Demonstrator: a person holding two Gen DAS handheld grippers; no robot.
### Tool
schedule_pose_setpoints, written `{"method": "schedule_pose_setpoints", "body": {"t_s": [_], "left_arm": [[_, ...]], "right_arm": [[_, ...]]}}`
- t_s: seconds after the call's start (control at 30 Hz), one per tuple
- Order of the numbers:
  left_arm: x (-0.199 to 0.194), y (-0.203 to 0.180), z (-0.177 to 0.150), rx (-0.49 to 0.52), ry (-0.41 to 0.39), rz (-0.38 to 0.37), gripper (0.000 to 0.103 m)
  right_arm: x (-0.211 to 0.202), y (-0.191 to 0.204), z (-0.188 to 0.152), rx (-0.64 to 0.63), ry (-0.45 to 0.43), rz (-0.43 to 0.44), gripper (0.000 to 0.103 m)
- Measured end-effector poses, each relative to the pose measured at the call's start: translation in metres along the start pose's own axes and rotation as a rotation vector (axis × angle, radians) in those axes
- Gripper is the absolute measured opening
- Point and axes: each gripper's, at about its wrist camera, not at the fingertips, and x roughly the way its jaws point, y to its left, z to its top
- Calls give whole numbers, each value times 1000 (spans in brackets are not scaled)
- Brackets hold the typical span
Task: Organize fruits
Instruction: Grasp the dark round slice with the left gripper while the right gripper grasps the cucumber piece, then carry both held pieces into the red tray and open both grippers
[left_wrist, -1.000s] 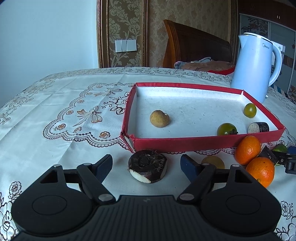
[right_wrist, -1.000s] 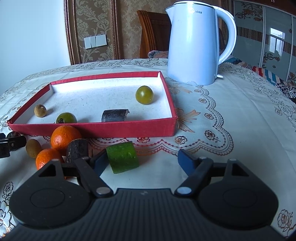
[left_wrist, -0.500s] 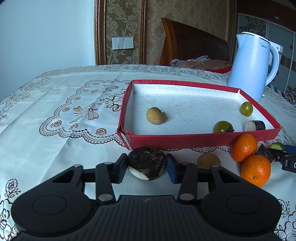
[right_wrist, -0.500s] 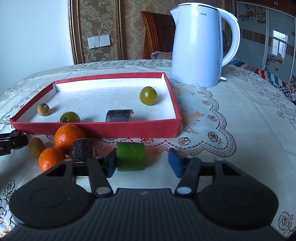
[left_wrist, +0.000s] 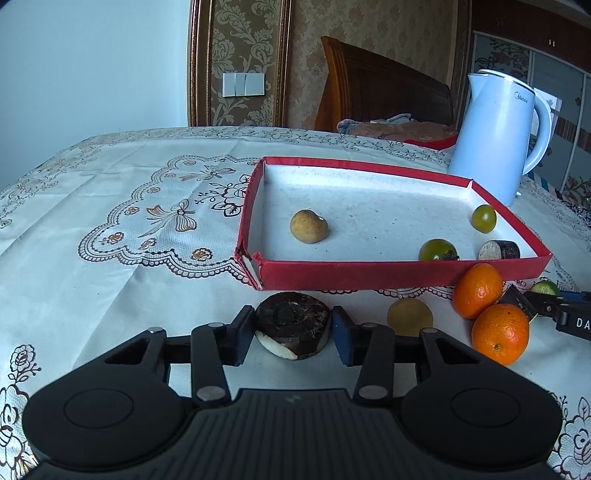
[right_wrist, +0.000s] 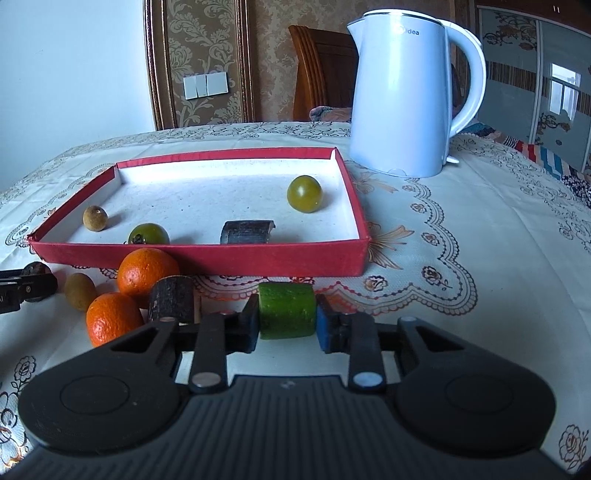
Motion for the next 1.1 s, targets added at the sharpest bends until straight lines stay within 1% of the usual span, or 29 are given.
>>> {"method": "schedule_pose_setpoints", "body": {"t_s": [0.2, 0.37, 0.5, 0.6, 0.73, 0.87, 0.97, 1.1], "left_arm": [[-5, 0, 0, -3, -25, -14, 44], [-11, -3, 2, 8, -60, -19, 44], [-15, -6, 5, 20, -76, -33, 44], [-15, -7, 8, 13, -68, -41, 44], [-11, -4, 17, -23, -40, -72, 44], [-7, -9, 31, -35, -42, -91, 44], [0, -19, 41, -11, -61, -71, 44], [19, -29, 53, 5, -52, -46, 44]], "right_arm": [[-2, -4, -1, 24, -13, 9, 28], [-9, -6, -1, 40, -55, 4, 27], [-14, -4, -1, 23, -75, 6, 27], [-16, -5, -1, 26, -86, 2, 27], [-20, -7, 2, 24, -105, -9, 27], [-21, -9, 14, 18, -130, -25, 27], [-18, -8, 28, 3, -150, -39, 27], [-1, -7, 46, -1, -153, -47, 27]]}}
